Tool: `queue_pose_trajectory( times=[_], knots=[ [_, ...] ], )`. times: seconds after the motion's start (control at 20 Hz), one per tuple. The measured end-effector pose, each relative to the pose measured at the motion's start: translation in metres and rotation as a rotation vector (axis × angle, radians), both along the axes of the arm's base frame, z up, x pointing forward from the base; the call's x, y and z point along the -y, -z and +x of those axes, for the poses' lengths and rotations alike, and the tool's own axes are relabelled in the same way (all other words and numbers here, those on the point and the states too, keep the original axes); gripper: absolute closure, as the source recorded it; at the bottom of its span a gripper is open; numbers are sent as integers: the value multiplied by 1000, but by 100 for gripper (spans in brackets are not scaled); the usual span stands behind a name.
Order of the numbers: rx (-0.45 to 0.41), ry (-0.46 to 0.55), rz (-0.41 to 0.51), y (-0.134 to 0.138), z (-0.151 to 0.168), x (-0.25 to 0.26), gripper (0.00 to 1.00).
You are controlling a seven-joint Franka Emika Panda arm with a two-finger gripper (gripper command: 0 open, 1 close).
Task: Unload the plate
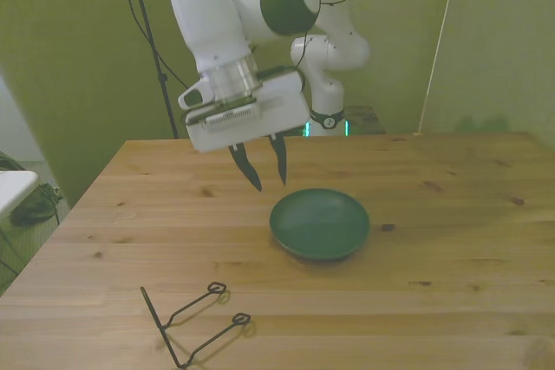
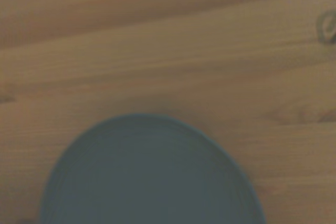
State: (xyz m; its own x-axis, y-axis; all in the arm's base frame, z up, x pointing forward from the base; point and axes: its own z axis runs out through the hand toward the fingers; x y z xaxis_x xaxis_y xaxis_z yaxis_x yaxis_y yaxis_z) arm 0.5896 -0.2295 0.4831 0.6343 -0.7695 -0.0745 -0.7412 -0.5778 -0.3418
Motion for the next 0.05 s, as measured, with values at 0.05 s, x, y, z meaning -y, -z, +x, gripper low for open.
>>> queue_pose_trajectory(
  times=[0.05],
  knots=[
    [12, 3, 4, -19, -2, -4, 0]
  ],
)
